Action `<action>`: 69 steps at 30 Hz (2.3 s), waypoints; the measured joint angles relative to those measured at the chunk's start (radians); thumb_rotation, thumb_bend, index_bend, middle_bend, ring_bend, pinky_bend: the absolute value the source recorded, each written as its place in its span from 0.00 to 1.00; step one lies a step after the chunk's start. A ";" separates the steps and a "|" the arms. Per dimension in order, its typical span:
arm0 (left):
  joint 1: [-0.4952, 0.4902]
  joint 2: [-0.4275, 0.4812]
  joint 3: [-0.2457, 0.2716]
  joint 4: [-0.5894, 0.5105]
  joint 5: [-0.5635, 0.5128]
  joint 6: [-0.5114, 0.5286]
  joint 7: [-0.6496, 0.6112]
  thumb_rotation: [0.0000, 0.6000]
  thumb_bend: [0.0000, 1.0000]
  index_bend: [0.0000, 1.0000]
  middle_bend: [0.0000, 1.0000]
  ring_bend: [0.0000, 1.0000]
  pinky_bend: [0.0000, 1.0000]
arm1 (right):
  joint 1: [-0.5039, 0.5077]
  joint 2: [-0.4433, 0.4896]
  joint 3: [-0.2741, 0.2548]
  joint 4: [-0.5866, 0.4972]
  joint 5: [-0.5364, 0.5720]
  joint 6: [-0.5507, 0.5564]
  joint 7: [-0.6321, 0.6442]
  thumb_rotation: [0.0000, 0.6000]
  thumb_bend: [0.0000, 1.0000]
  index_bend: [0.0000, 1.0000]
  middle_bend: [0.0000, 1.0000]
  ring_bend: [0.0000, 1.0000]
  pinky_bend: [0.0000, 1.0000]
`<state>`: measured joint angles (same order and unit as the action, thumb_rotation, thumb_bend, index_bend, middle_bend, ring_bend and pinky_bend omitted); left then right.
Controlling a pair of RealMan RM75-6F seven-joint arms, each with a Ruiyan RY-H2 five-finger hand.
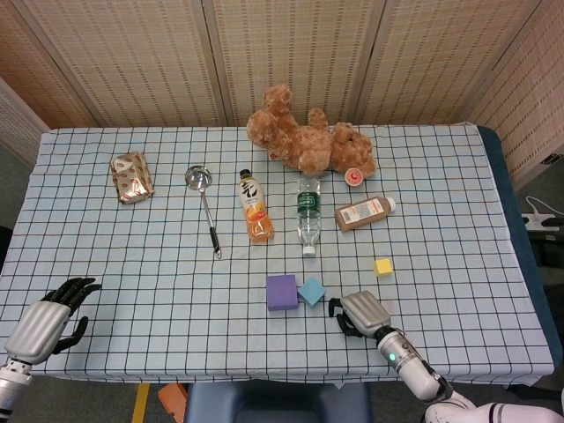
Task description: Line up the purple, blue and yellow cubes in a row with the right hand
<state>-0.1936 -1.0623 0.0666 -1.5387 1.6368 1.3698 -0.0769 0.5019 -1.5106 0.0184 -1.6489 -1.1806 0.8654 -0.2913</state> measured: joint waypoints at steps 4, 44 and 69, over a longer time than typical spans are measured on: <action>0.000 0.000 0.000 0.000 -0.001 -0.002 0.001 1.00 0.56 0.19 0.13 0.11 0.33 | 0.003 0.002 -0.009 0.002 -0.019 -0.008 0.032 1.00 0.61 0.37 0.93 0.99 1.00; -0.004 0.001 0.004 -0.006 -0.004 -0.016 0.016 1.00 0.56 0.19 0.13 0.11 0.33 | 0.032 -0.056 -0.041 0.086 -0.199 -0.012 0.251 1.00 0.61 0.22 0.93 0.99 1.00; -0.005 0.001 0.005 -0.007 -0.007 -0.021 0.018 1.00 0.56 0.19 0.13 0.11 0.34 | 0.044 -0.078 -0.048 0.108 -0.236 -0.005 0.319 1.00 0.61 0.22 0.93 0.99 1.00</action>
<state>-0.1989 -1.0612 0.0711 -1.5452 1.6298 1.3483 -0.0590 0.5460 -1.5889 -0.0293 -1.5410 -1.4170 0.8601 0.0277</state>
